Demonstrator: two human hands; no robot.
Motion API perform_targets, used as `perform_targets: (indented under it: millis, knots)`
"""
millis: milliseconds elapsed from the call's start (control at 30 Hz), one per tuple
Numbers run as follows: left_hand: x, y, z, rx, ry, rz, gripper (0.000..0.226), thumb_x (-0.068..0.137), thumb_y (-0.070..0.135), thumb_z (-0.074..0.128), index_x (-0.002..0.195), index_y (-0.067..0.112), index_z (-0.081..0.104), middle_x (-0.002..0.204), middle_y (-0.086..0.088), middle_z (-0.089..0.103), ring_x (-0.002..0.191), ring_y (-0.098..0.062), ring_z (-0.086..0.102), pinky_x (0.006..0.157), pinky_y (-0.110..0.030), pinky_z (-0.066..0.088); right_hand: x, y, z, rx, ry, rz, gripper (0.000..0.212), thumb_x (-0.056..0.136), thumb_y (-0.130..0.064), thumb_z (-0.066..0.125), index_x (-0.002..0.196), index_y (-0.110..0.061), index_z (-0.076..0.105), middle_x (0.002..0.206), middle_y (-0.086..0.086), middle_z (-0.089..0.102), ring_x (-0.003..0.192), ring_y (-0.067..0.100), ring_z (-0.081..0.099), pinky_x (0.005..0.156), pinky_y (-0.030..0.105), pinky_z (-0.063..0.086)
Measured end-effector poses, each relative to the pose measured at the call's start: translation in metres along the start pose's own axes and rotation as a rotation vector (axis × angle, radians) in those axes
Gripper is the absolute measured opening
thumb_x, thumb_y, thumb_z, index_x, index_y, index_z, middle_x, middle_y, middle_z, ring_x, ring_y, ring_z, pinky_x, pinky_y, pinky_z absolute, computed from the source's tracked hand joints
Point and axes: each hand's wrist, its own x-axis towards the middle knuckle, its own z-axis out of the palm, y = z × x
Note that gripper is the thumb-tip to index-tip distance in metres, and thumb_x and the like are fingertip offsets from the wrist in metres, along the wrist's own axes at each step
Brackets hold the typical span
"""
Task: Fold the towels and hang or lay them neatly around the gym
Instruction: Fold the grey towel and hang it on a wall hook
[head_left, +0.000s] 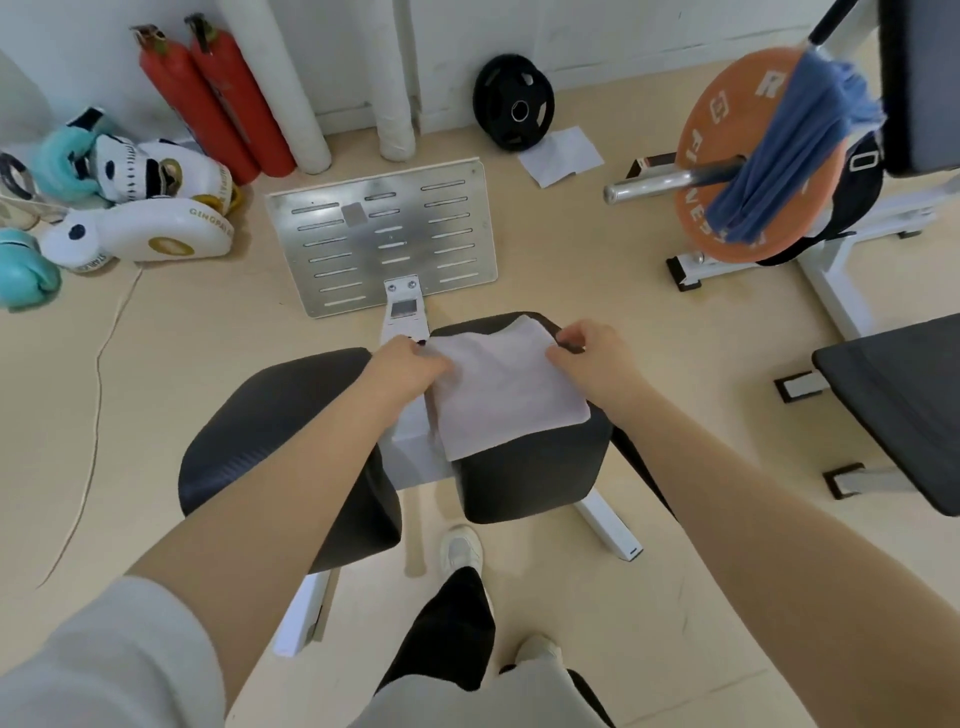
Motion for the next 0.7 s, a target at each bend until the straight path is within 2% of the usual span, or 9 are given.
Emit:
perform_targets:
  millis: [67,133,200,300,333,400,500,600,700]
  knots:
    - [0.009,0.005,0.002,0.064,-0.009,0.019,0.053,0.087,0.031,0.056,0.132,0.010,0.039,0.115,-0.006,0.051,0.095,-0.021,0.048,0.077,-0.031,0.039,-0.003,0.000,-0.003,-0.034,-0.049,0.063,0.029,0.087,-0.020,0.051,0.101,0.005,0.057,0.092,0.020,0.055,0.090,0.035,0.053,0.086,0.045,0.046]
    - [0.018,0.009,0.005,0.078,-0.020,-0.012,0.054,0.089,0.036,0.053,0.134,0.009,0.040,0.124,-0.009,0.051,0.102,-0.025,0.050,0.079,-0.032,0.043,-0.004,-0.001,-0.004,-0.044,-0.092,0.101,0.024,0.087,-0.022,0.050,0.083,0.001,0.052,0.081,0.012,0.043,0.077,0.025,0.041,0.072,0.042,0.042]
    - [0.022,0.009,0.008,0.106,-0.047,-0.029,0.050,0.090,0.038,0.050,0.129,0.007,0.046,0.120,-0.011,0.055,0.101,-0.026,0.055,0.078,-0.032,0.047,-0.003,-0.002,-0.003,-0.056,-0.108,0.119,0.024,0.085,-0.021,0.051,0.081,0.003,0.051,0.082,0.009,0.039,0.077,0.021,0.035,0.068,0.042,0.039]
    - [0.023,0.008,0.009,0.199,-0.023,0.042,0.038,0.093,0.034,0.049,0.115,0.005,0.056,0.104,-0.010,0.060,0.091,-0.024,0.055,0.076,-0.031,0.043,0.004,0.000,0.000,-0.053,-0.086,0.096,0.031,0.083,-0.014,0.055,0.101,0.011,0.058,0.082,0.022,0.048,0.076,0.034,0.044,0.076,0.042,0.046]
    - [0.023,0.006,0.008,0.196,0.005,0.061,0.032,0.094,0.031,0.049,0.107,0.005,0.060,0.092,-0.008,0.060,0.085,-0.023,0.053,0.072,-0.029,0.041,0.005,-0.001,0.001,-0.027,-0.080,0.072,0.030,0.083,-0.013,0.056,0.105,0.007,0.061,0.082,0.018,0.053,0.079,0.030,0.049,0.079,0.042,0.048]
    - [0.026,0.003,0.004,0.143,0.060,0.078,0.024,0.095,0.026,0.047,0.091,0.006,0.059,0.076,-0.005,0.053,0.077,-0.021,0.050,0.066,-0.028,0.040,0.007,-0.006,0.003,0.081,-0.060,0.016,0.021,0.083,-0.015,0.060,0.101,-0.005,0.065,0.080,0.002,0.057,0.081,0.018,0.052,0.073,0.029,0.046]
    - [0.036,-0.009,0.000,-0.086,0.117,0.045,0.017,0.094,0.021,0.047,0.085,0.007,0.052,0.084,-0.010,0.055,0.083,-0.028,0.056,0.071,-0.036,0.049,0.011,-0.003,0.009,0.192,-0.005,0.026,0.008,0.083,-0.017,0.063,0.090,-0.014,0.059,0.071,-0.005,0.050,0.078,0.017,0.048,0.062,0.022,0.038]
    - [0.040,-0.020,-0.001,-0.198,0.122,-0.031,0.013,0.095,0.014,0.045,0.106,0.009,0.050,0.115,-0.014,0.056,0.100,-0.029,0.057,0.075,-0.032,0.049,0.007,0.003,0.010,0.040,-0.016,0.095,0.019,0.088,-0.029,0.058,0.082,-0.012,0.051,0.074,0.000,0.047,0.077,0.020,0.044,0.060,0.027,0.033]
    - [0.038,-0.017,0.004,-0.091,0.174,0.066,0.038,0.095,0.012,0.044,0.132,0.010,0.037,0.134,-0.014,0.047,0.118,-0.030,0.049,0.095,-0.037,0.043,-0.004,0.010,0.006,-0.006,-0.080,0.153,0.035,0.091,-0.041,0.048,0.072,-0.011,0.049,0.073,0.003,0.043,0.069,0.021,0.041,0.062,0.028,0.033]
